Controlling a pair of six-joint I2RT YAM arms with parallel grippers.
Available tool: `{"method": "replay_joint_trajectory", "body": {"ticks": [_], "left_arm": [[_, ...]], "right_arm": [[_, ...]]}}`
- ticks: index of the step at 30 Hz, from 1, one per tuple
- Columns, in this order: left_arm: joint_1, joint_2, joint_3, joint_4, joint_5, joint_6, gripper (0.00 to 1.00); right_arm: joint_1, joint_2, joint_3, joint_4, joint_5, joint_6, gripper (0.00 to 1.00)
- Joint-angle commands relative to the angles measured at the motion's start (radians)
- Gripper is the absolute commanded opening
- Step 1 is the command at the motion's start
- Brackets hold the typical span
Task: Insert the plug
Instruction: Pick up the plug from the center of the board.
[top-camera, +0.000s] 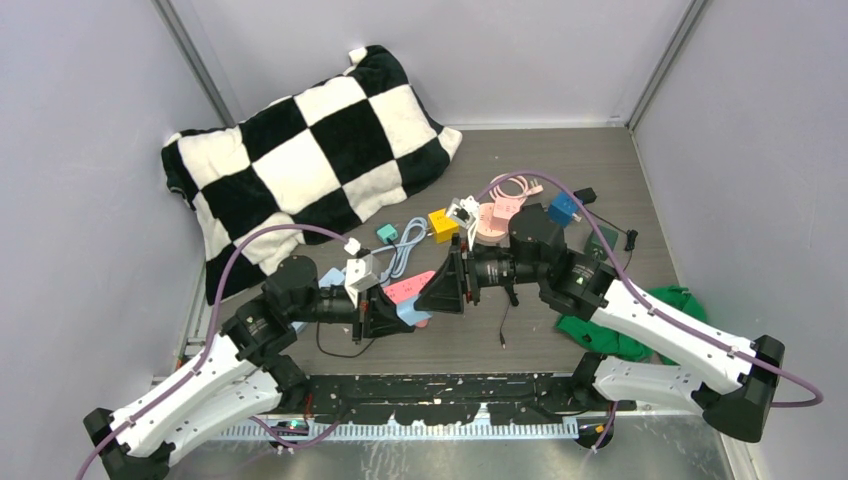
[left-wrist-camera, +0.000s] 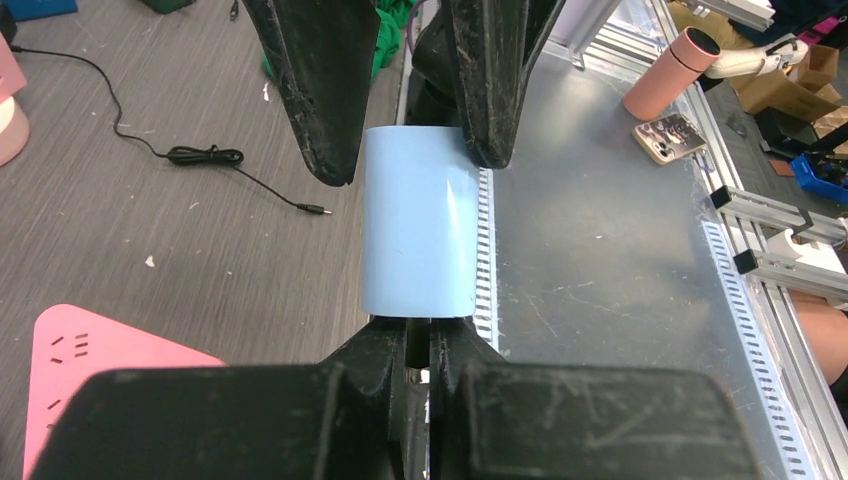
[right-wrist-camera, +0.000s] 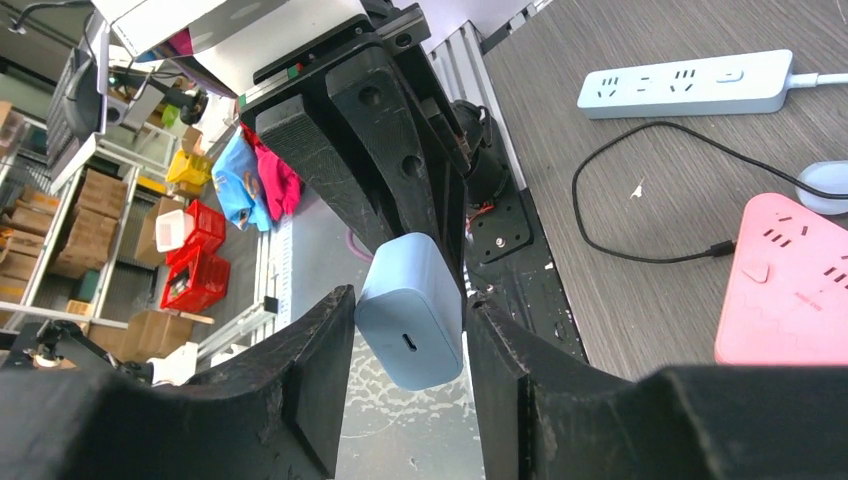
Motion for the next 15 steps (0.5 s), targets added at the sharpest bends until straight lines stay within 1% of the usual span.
{"method": "replay_joint_trajectory", "body": {"ticks": [1, 3, 7, 9, 11, 12, 13, 15], "left_arm": [[0.002, -0.007, 0.04, 0.073, 0.044, -0.011, 0.0], [0.002, -0.004, 0.04, 0.076, 0.043, -0.011, 0.0], [0.002, 0.0, 0.04, 0.082, 0.042, -0.016, 0.0], [0.002, -0.002, 0.038, 0.082, 0.042, -0.02, 0.0], [0.002, -0.004, 0.035, 0.077, 0.041, -0.019, 0.0], [0.002, -0.005, 0.033, 0.074, 0.039, -0.017, 0.0], [0.002, -0.006, 0.032, 0.069, 0.037, -0.008, 0.0], [0.002, -0.008, 0.029, 0.053, 0.016, 0.013, 0.02]], "right_arm": [[0.0, -0.029, -0.025, 0.061, -0.02, -0.01, 0.48], [0.001, -0.029, -0.032, 0.069, -0.039, -0.008, 0.48], [0.0, -0.02, -0.055, 0.096, -0.076, -0.01, 0.52], [0.0, -0.018, -0.069, 0.111, -0.078, -0.01, 0.51], [0.0, -0.014, -0.075, 0.122, -0.08, -0.008, 0.44], [0.0, -0.015, -0.078, 0.128, -0.077, -0.008, 0.37], [0.0, -0.018, -0.083, 0.136, -0.068, -0.004, 0.28], [0.001, -0.037, -0.105, 0.164, -0.046, 0.016, 0.18]]}}
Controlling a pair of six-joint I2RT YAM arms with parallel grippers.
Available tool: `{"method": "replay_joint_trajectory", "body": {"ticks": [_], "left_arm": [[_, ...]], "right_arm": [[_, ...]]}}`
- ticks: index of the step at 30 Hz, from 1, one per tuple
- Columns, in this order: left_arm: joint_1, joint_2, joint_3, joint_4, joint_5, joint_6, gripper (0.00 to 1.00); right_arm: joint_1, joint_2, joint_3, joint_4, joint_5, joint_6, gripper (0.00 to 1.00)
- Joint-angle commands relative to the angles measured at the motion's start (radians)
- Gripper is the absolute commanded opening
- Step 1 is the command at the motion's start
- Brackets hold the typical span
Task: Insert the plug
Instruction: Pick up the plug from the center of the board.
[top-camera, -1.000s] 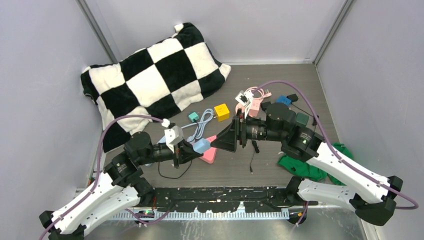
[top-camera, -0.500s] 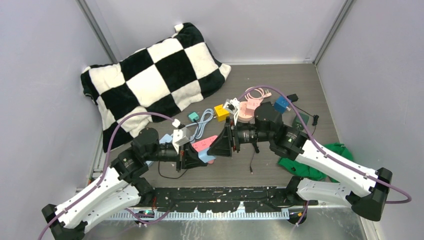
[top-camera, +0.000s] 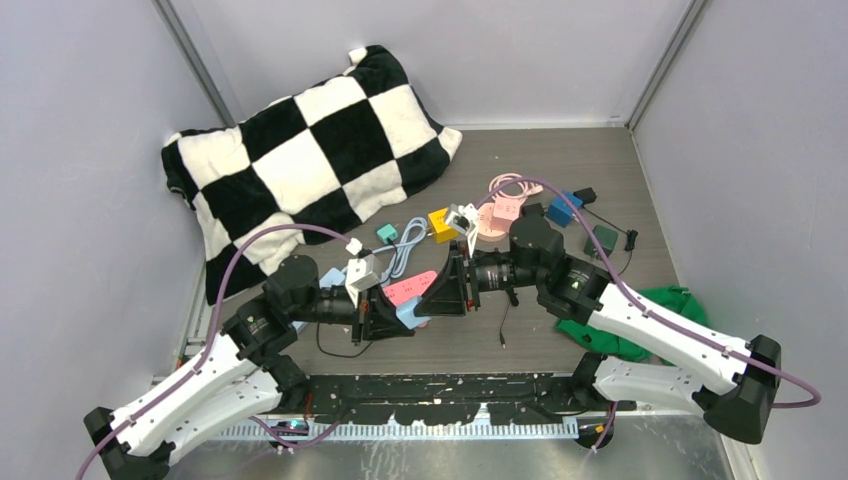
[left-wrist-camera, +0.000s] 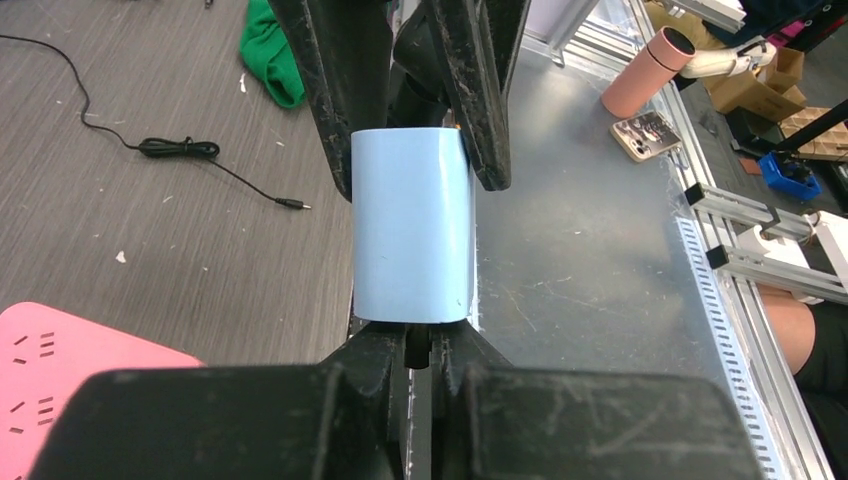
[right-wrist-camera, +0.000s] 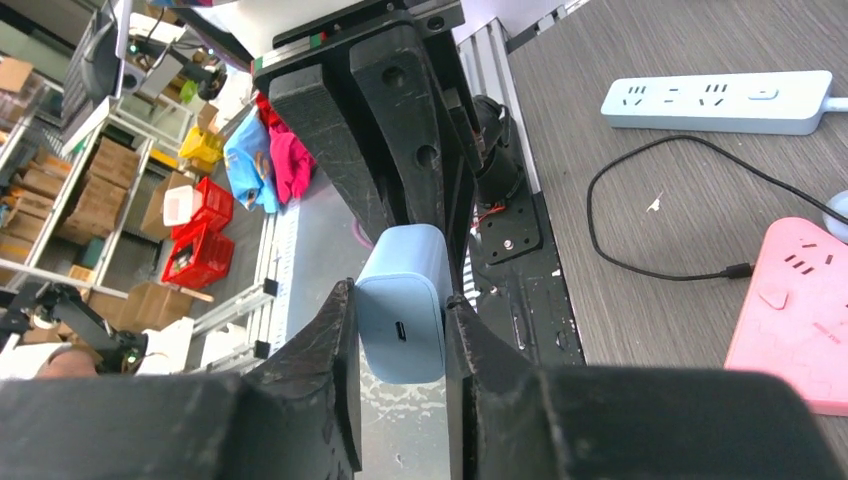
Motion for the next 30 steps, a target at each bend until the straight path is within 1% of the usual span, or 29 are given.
{"method": "replay_joint_trajectory", "body": {"ticks": [1, 3, 4, 6, 7, 8, 9, 11, 13, 15, 16, 21, 25, 30], "left_arm": [[0.002, -0.016, 0.031, 0.041, -0.029, 0.044, 0.09], [0.002, -0.025, 0.046, -0.005, -0.089, 0.066, 0.36], [0.002, -0.031, 0.053, -0.025, -0.119, 0.079, 0.48], [0.002, -0.047, 0.061, -0.058, -0.19, 0.113, 0.65], [0.002, -0.057, 0.063, -0.072, -0.232, 0.127, 0.72], [0.002, -0.069, 0.066, -0.085, -0.277, 0.135, 0.76], [0.002, -0.08, 0.068, -0.097, -0.315, 0.14, 0.82], [0.002, -0.111, 0.07, -0.116, -0.384, 0.16, 0.87], [0.002, -0.135, 0.073, -0.139, -0.457, 0.187, 0.95], [0.002, -0.152, 0.084, -0.174, -0.552, 0.212, 0.99], [0.002, -0.159, 0.091, -0.196, -0.597, 0.229, 1.0], [0.002, -0.171, 0.095, -0.264, -0.79, 0.287, 1.0], [0.002, -0.151, 0.092, -0.296, -0.818, 0.306, 1.0], [0.002, -0.162, 0.074, -0.29, -0.848, 0.262, 1.0]], "right_arm": [[0.001, -0.039, -0.043, 0.092, 0.042, 0.042, 0.16], [0.001, -0.065, -0.059, 0.108, 0.095, 0.059, 0.11], [0.0, -0.077, -0.062, 0.095, 0.122, 0.062, 0.08], [-0.001, -0.1, -0.053, 0.038, 0.203, 0.058, 0.01], [-0.002, -0.113, -0.047, 0.002, 0.254, 0.051, 0.01], [0.0, -0.124, -0.044, -0.029, 0.316, 0.047, 0.01], [-0.001, -0.139, -0.042, -0.059, 0.376, 0.043, 0.01], [-0.002, -0.173, -0.041, -0.112, 0.543, 0.042, 0.01], [-0.001, -0.195, -0.029, -0.176, 0.712, 0.059, 0.01], [-0.003, -0.198, -0.002, -0.251, 0.857, 0.084, 0.01], [-0.002, -0.191, 0.019, -0.296, 0.915, 0.093, 0.01], [-0.003, -0.104, 0.131, -0.481, 1.099, 0.112, 0.01], [-0.002, 0.001, 0.23, -0.596, 1.222, 0.156, 0.01], [-0.022, 0.132, 0.302, -0.64, 1.336, 0.168, 0.01]]}}
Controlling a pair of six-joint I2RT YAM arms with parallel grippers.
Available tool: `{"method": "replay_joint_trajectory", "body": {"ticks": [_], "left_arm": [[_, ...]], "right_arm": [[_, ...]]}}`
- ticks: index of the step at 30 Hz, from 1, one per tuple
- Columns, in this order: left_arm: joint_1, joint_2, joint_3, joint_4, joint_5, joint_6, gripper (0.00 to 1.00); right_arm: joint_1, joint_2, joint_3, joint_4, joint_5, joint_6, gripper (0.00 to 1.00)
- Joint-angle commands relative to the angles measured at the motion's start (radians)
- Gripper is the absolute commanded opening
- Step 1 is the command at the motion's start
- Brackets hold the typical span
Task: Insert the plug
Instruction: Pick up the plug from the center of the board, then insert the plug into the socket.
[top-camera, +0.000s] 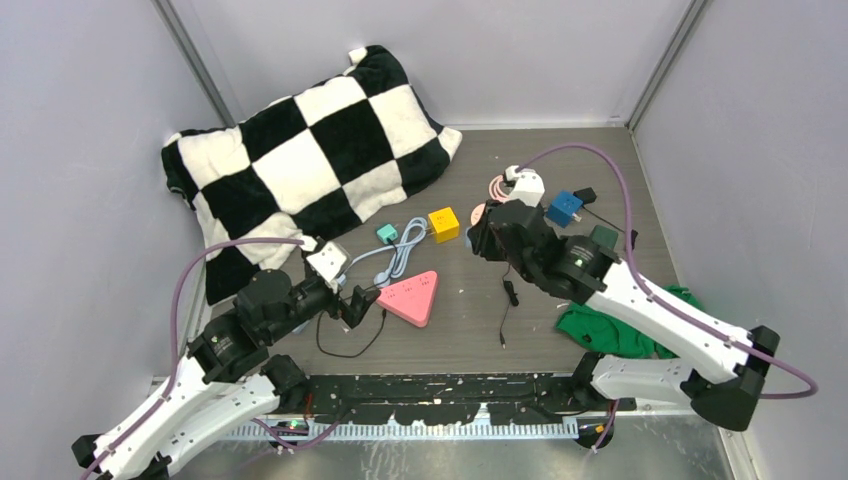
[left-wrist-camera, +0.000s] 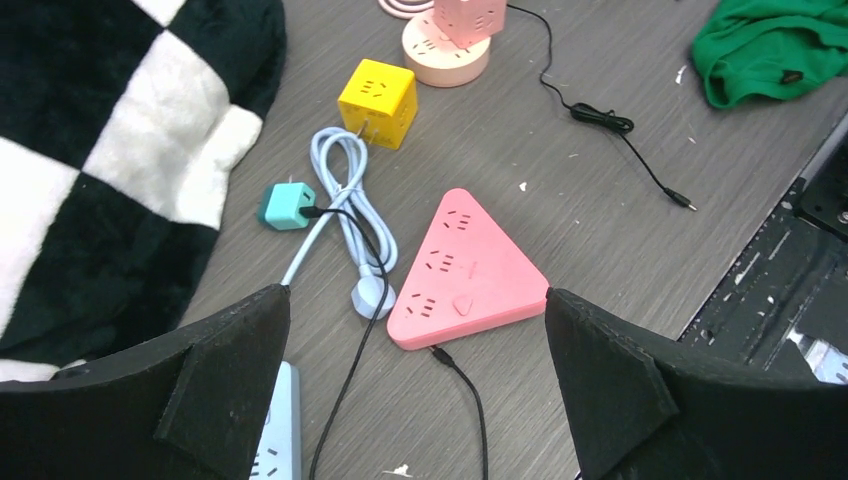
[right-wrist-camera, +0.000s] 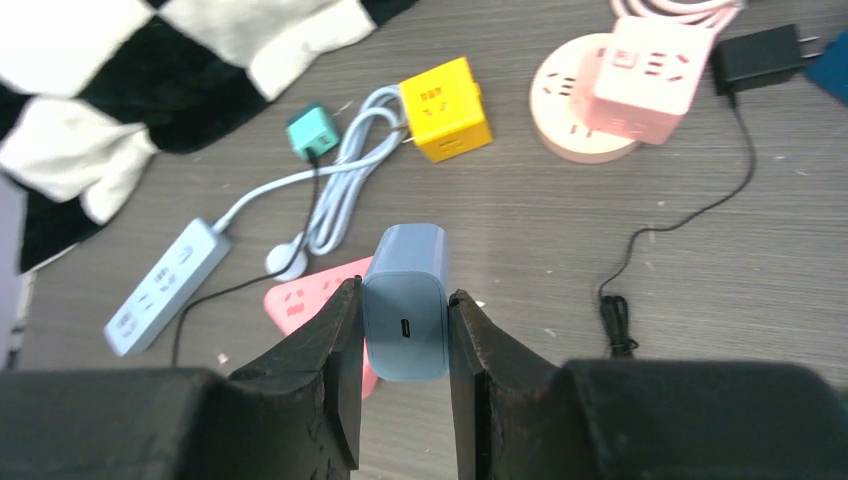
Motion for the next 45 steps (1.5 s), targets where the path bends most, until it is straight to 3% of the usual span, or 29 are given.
{"method": "replay_joint_trajectory", "body": {"ticks": [1, 9, 13, 23, 34, 45], "left_arm": [[0.002, -0.01, 0.01, -0.006, -0.066, -0.011, 1.0], [0.002, -0.013, 0.001, 0.0, -0.056, -0.011, 1.0], [0.002, -0.005, 0.002, -0.014, -0.059, -0.011, 1.0], [0.002, -0.016, -0.008, -0.008, -0.056, -0.011, 1.0], [0.002, -0.067, -0.019, -0.005, -0.095, -0.012, 1.0], [0.002, -0.092, -0.031, 0.01, -0.08, -0.011, 1.0]], "right_arm": [[-0.037, 0.097, 0.088, -0.074, 0.186, 0.044, 0.01], [-0.249, 0.25, 0.148, -0.045, -0.007, 0.146, 0.01], [-0.318, 0.349, 0.235, -0.11, -0.012, 0.206, 0.01], [-0.36, 0.617, 0.478, -0.222, 0.039, 0.185, 0.01], [-0.428, 0.818, 0.557, -0.205, -0.129, 0.17, 0.01], [-0.469, 0.905, 0.578, -0.194, -0.173, 0.148, 0.01]]}}
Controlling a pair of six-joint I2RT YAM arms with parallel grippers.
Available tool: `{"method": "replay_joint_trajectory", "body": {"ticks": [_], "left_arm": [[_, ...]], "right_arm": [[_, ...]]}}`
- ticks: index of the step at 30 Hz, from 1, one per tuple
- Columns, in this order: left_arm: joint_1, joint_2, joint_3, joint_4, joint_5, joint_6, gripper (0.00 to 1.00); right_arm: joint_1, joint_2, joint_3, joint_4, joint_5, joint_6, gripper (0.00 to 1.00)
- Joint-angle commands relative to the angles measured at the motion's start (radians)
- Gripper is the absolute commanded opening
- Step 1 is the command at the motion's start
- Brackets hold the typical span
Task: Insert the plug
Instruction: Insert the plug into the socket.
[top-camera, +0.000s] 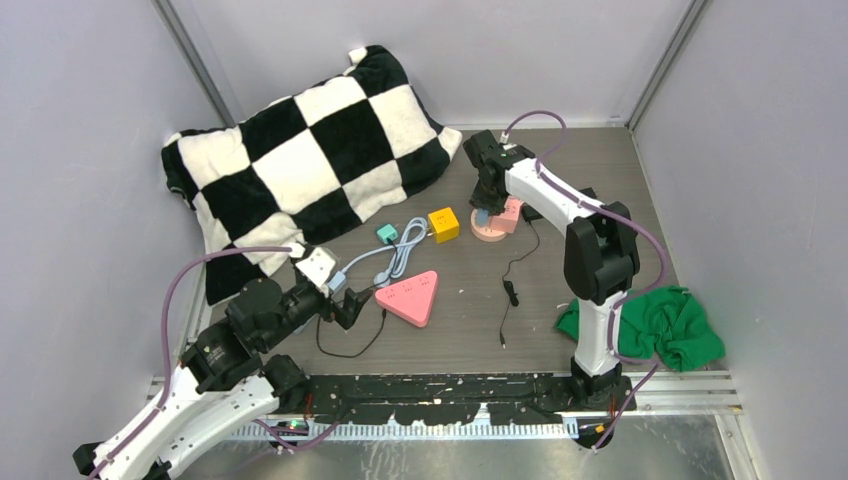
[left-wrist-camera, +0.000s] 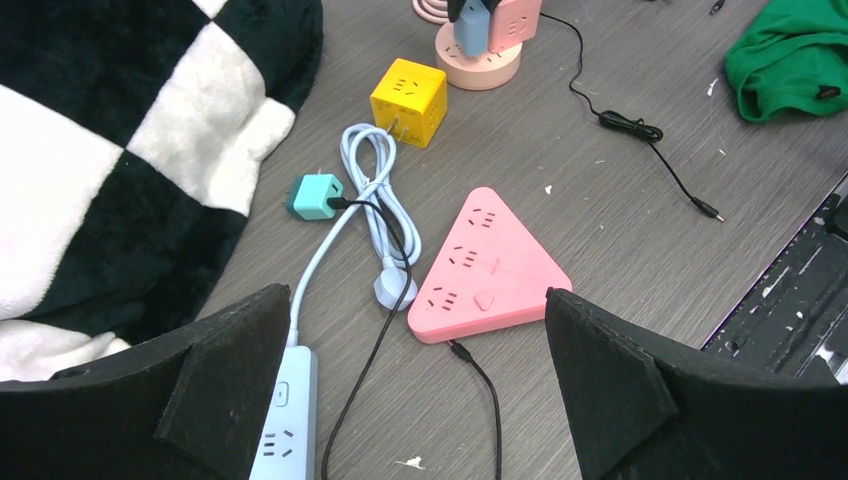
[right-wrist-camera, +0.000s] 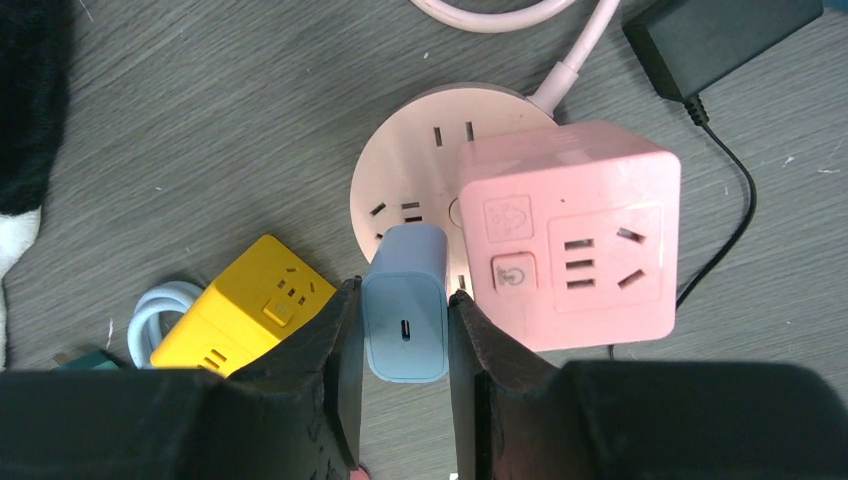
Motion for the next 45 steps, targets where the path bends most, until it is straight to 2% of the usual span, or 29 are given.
{"method": "replay_joint_trajectory", "body": {"ticks": [1, 13, 29, 45], "left_arm": [[0.002, -0.01, -0.002, 0.032, -0.003, -0.004, 1.0], [0.002, -0.025, -0.008, 0.038, -0.007, -0.004, 1.0], [0.002, -0.038, -0.013, 0.039, -0.01, -0.004, 1.0], [0.002, -0.043, -0.013, 0.04, -0.012, -0.004, 1.0]], "right_arm": [[-0.011, 0.009, 0.054, 0.014, -0.008, -0.01, 0.01], [-0.012, 0.031, 0.077, 0.012, 0.043, -0.048, 0.0], [-0.012, 0.068, 0.053, 0.049, 0.008, -0.092, 0.01], [-0.011, 0.079, -0.067, 0.096, -0.048, -0.096, 0.0]]}}
